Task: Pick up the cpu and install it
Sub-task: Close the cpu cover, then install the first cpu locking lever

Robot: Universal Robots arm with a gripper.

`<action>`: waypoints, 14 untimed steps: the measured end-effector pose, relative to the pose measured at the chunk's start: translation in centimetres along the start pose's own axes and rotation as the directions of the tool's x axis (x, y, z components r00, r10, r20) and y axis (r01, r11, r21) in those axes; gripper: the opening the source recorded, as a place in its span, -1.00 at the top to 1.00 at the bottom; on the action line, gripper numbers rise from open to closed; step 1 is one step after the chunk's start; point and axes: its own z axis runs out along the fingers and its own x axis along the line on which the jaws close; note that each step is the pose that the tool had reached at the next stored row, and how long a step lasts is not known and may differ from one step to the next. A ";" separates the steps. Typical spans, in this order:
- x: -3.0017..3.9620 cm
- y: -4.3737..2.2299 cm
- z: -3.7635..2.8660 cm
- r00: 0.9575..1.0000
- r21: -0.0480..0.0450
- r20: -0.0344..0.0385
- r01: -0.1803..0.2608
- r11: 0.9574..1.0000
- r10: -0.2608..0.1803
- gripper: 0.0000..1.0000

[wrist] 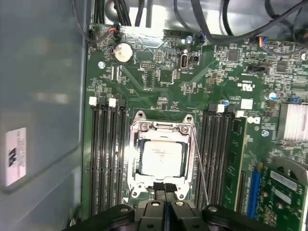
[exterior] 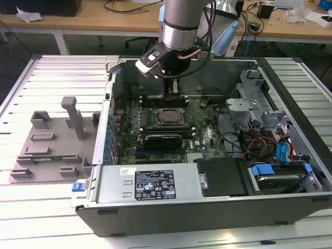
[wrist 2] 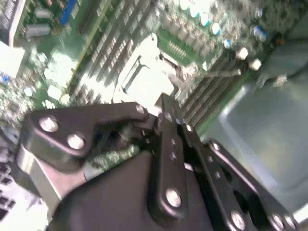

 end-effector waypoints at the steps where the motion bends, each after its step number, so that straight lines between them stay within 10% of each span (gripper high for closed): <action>1: -0.02 -0.04 -0.55 1.000 0.000 0.000 0.000 1.000 0.000 0.79; 14: -0.02 -0.04 -0.55 1.000 0.000 0.000 0.000 1.000 0.000 0.79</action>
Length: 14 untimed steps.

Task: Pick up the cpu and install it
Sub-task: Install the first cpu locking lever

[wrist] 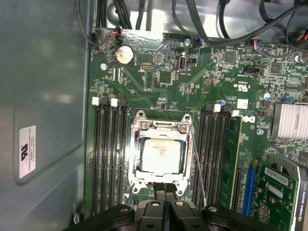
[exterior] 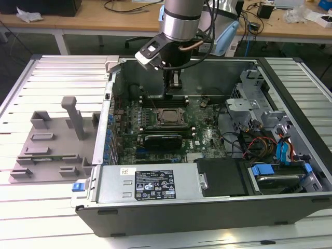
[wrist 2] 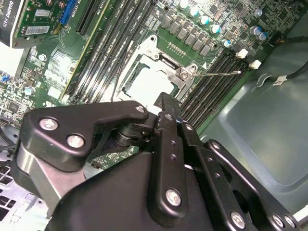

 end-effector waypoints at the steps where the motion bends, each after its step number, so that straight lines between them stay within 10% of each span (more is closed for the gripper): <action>1: 0.00 0.00 0.00 1.000 0.000 0.000 0.002 1.000 -0.002 0.79; 6: 0.00 0.00 0.00 0.997 -0.002 0.006 0.071 0.997 -0.071 0.79; 14: 0.00 0.00 0.00 0.971 -0.006 0.019 0.237 0.972 -0.237 0.79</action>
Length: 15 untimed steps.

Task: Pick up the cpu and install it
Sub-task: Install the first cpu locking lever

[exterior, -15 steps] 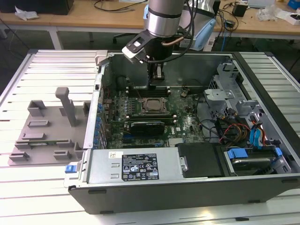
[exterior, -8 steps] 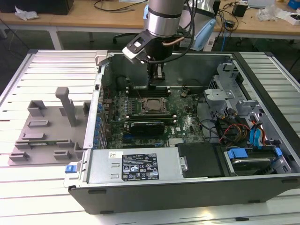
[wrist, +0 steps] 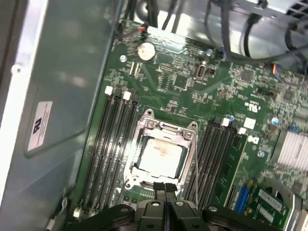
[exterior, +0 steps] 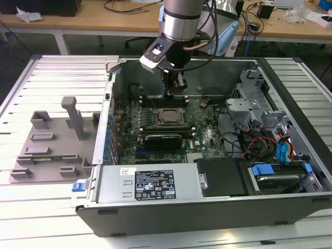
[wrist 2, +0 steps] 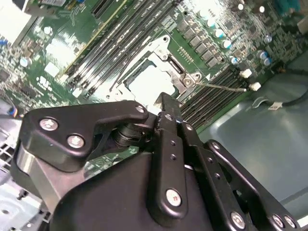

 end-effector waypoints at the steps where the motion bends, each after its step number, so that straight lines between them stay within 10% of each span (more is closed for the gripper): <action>1: 0.00 0.00 0.00 1.000 -0.001 0.002 0.028 1.000 -0.028 0.79; 15: 0.00 0.00 0.00 0.969 -0.006 0.020 0.245 0.969 -0.245 0.79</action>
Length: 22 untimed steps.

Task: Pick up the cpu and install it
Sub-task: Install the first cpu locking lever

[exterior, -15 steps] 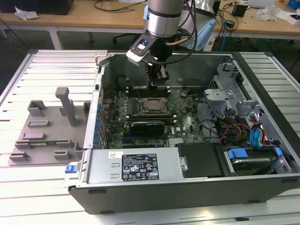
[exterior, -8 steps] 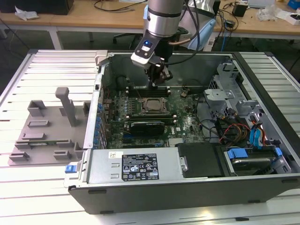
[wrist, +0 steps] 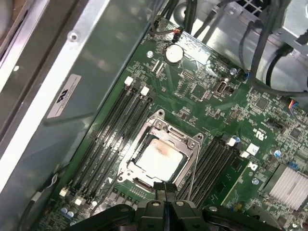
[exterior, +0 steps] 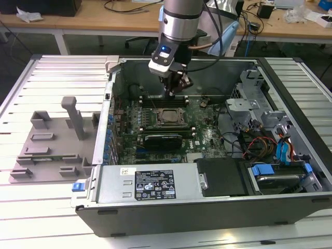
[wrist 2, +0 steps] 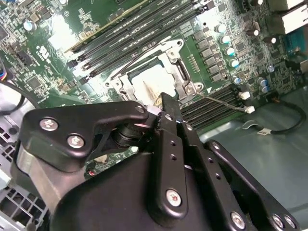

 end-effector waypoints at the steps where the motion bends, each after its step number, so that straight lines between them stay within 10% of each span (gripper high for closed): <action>1: 0.00 0.00 0.00 1.000 -0.001 0.001 0.016 1.000 -0.016 0.79; 11: 0.00 0.01 0.01 0.993 -0.006 0.007 0.116 0.993 -0.116 0.79; 22: 0.00 0.00 0.00 0.969 -0.017 0.007 0.248 0.969 -0.248 0.79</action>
